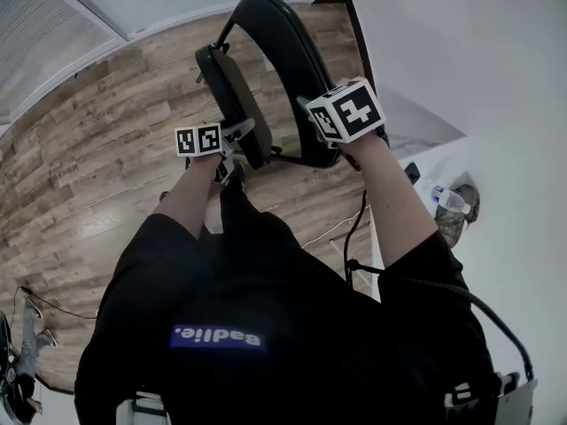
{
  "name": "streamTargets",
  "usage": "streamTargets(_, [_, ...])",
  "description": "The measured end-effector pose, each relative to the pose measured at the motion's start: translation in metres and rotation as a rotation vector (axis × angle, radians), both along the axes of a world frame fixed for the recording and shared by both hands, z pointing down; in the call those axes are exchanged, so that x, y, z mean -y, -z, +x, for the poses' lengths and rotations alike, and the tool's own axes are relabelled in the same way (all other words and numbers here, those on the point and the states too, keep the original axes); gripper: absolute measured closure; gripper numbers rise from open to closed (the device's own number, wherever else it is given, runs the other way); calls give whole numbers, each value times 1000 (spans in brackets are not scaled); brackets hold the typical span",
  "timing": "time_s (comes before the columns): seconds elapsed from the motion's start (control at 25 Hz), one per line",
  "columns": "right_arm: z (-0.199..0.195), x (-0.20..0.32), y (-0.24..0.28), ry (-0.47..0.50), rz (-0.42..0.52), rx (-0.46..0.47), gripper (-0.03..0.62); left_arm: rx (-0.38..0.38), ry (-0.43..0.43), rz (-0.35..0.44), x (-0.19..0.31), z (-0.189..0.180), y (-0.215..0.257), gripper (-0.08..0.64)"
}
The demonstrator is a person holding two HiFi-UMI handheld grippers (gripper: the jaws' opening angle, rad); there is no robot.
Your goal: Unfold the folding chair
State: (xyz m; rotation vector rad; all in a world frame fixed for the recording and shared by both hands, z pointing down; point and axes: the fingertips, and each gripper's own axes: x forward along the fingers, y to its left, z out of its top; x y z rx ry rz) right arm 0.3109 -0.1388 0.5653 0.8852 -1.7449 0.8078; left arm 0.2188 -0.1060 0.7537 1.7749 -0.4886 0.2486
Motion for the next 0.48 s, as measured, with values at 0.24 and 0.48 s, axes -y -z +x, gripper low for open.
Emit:
streamTargets(0.24, [-16,-6,-19,-13,-16,41,509,63,201,-93,-5,-80,-36,276])
streamTargets(0.48, [-62,-16,-39,-6,-31,63,511,140,305,-201,-24,-177,-100,276])
